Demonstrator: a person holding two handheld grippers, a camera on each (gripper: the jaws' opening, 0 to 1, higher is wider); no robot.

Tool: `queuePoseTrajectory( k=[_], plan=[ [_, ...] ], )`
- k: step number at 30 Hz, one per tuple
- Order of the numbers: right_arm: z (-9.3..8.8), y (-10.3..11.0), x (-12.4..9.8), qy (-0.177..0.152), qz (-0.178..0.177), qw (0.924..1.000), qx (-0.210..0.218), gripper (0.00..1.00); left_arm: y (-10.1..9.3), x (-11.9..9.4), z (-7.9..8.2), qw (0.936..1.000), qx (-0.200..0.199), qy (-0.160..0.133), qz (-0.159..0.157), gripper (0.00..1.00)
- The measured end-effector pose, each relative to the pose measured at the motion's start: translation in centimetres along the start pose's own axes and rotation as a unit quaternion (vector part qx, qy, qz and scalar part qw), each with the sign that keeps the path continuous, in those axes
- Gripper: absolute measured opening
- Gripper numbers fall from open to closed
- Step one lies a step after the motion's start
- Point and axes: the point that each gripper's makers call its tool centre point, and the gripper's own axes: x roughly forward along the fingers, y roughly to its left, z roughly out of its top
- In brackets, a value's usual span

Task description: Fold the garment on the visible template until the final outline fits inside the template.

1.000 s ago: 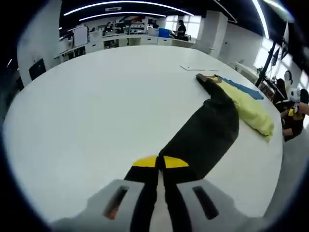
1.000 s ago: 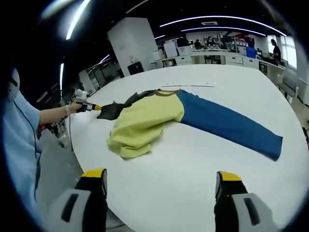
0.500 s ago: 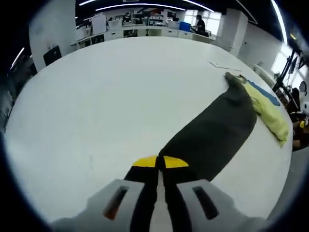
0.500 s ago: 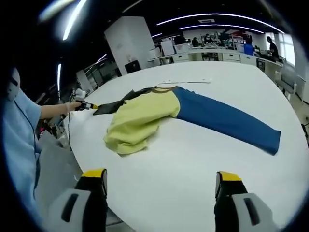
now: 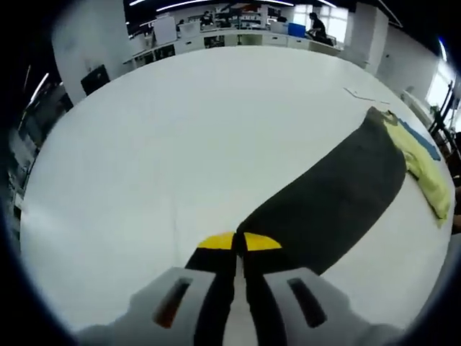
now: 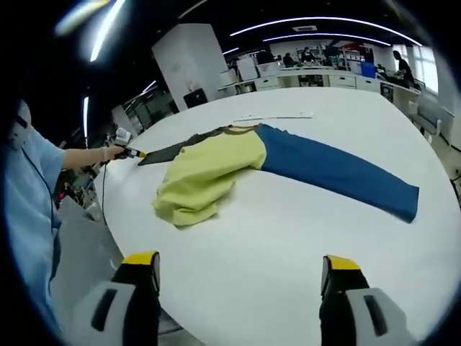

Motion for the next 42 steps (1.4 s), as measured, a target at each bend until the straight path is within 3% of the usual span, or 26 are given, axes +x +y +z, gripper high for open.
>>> queuePoseTrajectory(
  k=[6,7,13,27,31,33,34,37,42],
  plan=[
    [-0.1,0.1,0.0,0.0,0.001,1.0,0.002,0.93,0.4,0.0,0.1,0.9999,-0.008,0.011,0.009,0.0],
    [-0.1,0.1,0.0,0.0,0.001,1.0,0.0,0.93,0.8,-0.3,-0.1,0.9992,0.019,0.023,0.025,0.0],
    [-0.1,0.1,0.0,-0.001,0.0,1.0,0.002,0.93,0.8,-0.1,-0.2,0.9996,-0.002,0.018,0.021,0.0],
    [-0.3,0.3,0.1,-0.006,0.002,1.0,0.005,0.93,0.8,0.0,-0.2,0.9993,0.007,0.02,0.032,0.0],
    [-0.4,0.3,0.2,-0.008,0.003,0.9999,0.008,0.93,0.6,-0.1,-0.2,0.9993,0.018,0.009,0.032,0.01],
    [-0.5,0.4,0.3,-0.008,0.005,0.9999,0.009,0.93,0.1,0.0,0.2,0.9989,0.042,-0.006,0.019,0.06],
    [-0.5,0.4,0.3,-0.008,0.006,0.9999,0.009,0.93,0.4,-0.3,0.2,0.9978,0.059,-0.007,0.031,0.13],
    [-0.5,0.5,0.5,-0.007,0.011,0.9999,0.01,0.93,-0.6,-0.5,0.7,0.9963,0.08,-0.025,0.017,0.38],
    [-0.4,0.6,0.6,-0.007,0.013,0.9999,0.009,0.93,-2.6,-1.3,2.1,0.9892,0.128,-0.07,-0.017,0.47]
  ],
)
